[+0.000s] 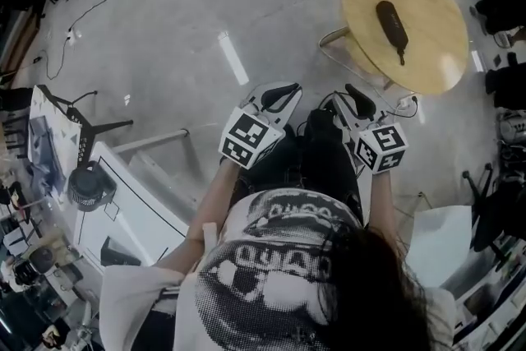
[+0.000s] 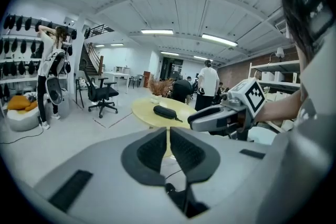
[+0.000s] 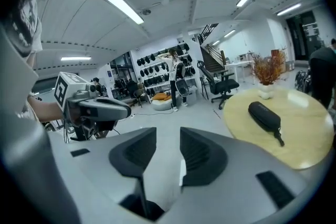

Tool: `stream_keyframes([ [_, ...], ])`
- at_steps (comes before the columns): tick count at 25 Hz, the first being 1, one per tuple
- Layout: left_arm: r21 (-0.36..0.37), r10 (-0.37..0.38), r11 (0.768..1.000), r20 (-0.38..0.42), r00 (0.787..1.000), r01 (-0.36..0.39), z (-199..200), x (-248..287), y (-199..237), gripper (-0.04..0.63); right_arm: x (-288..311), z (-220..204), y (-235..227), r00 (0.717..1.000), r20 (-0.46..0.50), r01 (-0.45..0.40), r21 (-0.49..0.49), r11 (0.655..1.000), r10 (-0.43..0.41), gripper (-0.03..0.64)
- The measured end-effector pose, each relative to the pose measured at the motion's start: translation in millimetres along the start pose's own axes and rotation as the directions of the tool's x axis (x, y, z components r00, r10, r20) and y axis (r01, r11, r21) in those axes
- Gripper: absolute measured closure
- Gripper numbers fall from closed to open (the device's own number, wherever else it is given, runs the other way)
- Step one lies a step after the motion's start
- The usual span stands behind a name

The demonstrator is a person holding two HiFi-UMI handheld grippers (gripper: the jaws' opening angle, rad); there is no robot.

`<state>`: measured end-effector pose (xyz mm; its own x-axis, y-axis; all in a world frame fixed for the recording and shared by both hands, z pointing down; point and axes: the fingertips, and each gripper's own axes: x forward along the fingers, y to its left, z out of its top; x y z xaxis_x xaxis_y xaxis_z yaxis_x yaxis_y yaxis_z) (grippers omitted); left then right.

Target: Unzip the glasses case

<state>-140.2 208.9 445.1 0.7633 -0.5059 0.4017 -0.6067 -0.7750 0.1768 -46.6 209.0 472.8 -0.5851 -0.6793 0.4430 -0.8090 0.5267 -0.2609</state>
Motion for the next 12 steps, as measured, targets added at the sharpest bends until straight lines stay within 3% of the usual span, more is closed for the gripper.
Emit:
stream_keyframes([
  [12, -0.021, -0.014, 1.000, 0.046, 0.999, 0.015, 9, -7, -15, 0.581, -11, 20, 42, 0.994, 0.028, -0.102, -0.088, 0.991, 0.105, 0.541],
])
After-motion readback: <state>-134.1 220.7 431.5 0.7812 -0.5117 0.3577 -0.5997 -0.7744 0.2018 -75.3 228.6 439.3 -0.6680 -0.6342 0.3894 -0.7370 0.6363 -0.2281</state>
